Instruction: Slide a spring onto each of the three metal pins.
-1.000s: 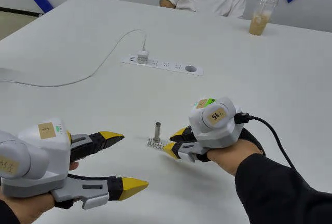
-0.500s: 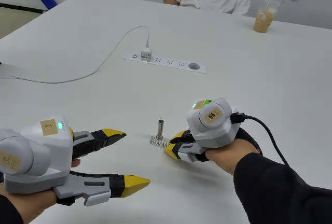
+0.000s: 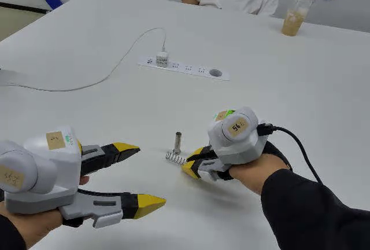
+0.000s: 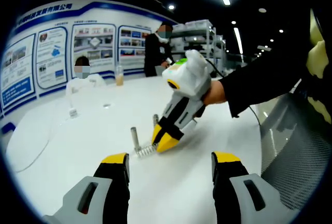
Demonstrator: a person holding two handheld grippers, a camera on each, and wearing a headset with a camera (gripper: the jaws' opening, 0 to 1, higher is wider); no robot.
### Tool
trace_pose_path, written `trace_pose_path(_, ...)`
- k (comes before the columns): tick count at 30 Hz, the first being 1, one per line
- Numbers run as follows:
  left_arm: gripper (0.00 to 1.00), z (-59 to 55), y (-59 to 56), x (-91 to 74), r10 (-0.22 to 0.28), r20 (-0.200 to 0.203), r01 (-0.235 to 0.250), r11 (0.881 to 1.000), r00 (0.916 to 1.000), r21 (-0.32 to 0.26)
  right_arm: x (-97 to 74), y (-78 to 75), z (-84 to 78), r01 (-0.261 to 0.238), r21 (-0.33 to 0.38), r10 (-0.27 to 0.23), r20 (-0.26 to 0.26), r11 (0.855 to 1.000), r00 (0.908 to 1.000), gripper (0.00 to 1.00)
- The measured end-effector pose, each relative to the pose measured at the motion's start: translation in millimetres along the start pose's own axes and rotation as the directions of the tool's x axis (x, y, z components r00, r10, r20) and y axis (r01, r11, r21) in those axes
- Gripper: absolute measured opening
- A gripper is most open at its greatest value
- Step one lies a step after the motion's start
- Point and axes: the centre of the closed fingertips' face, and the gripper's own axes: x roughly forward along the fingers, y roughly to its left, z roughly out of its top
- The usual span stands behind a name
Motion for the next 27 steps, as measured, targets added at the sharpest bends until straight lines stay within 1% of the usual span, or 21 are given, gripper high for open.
trace_pose_path(3, 0.65, -1.3, -1.4, 1.2, -0.007, -0.008, 0.007, 1.0, 0.9999, 0.009, -5.2, 7.4, 1.1, -0.016, -0.017, 0.016, -0.008, 1.0, 0.9998, 0.11)
trace_pose_path(5, 0.64, -2.5, -1.9, 1.9, -0.012, -0.016, 0.012, 1.0, 0.9998, 0.02, -10.5, 13.3, 2.1, -0.027, -0.042, 0.026, -0.014, 0.999, 0.9996, 0.11)
trace_pose_path(8, 0.62, -3.8, -2.9, 2.6, -0.02, -0.024, 0.02, 0.999, 0.9995, 0.033, -19.7, 22.3, 4.1, -0.049, -0.069, 0.048, -0.023, 0.996, 0.9986, 0.11)
trace_pose_path(10, 0.6, -5.8, -3.6, 3.3, -0.026, -0.036, 0.028, 0.998, 0.999, 0.05, -26.7, 28.7, 6.3, -0.066, -0.09, 0.064, -0.029, 0.994, 0.9976, 0.11)
trace_pose_path(13, 0.56, -6.0, -7.4, 5.0, -0.046, -0.043, 0.048, 0.997, 0.998, 0.068, -36.4, 41.8, 8.3, -0.117, -0.11, 0.112, -0.046, 0.987, 0.9926, 0.11)
trace_pose_path(14, 0.54, -6.0, -9.8, 5.9, -0.057, -0.047, 0.06, 0.995, 0.9973, 0.075, -40.0, 47.7, 7.9, -0.142, -0.118, 0.135, -0.064, 0.983, 0.9887, 0.11)
trace_pose_path(15, 0.52, -6.1, -11.9, 6.6, -0.067, -0.051, 0.071, 0.994, 0.9965, 0.085, -42.3, 50.3, 8.9, -0.146, -0.131, 0.137, -0.07, 0.981, 0.988, 0.11)
trace_pose_path(16, 0.51, -6.2, -15.0, 7.7, -0.079, -0.056, 0.085, 0.991, 0.9953, 0.099, -45.8, 55.4, 9.4, -0.161, -0.146, 0.151, -0.083, 0.976, 0.9851, 0.11)
trace_pose_path(21, 0.44, -7.9, -25.0, 11.6, -0.11, -0.078, 0.121, 0.982, 0.9908, 0.145, -57.4, 72.6, 16.6, -0.203, -0.19, 0.183, -0.119, 0.961, 0.976, 0.11)
trace_pose_path(27, 0.33, -7.2, -31.1, 12.9, -0.129, -0.086, 0.143, 0.972, 0.9879, 0.189, -65.9, 85.4, 24.0, -0.225, -0.224, 0.194, -0.152, 0.948, 0.9691, 0.11)
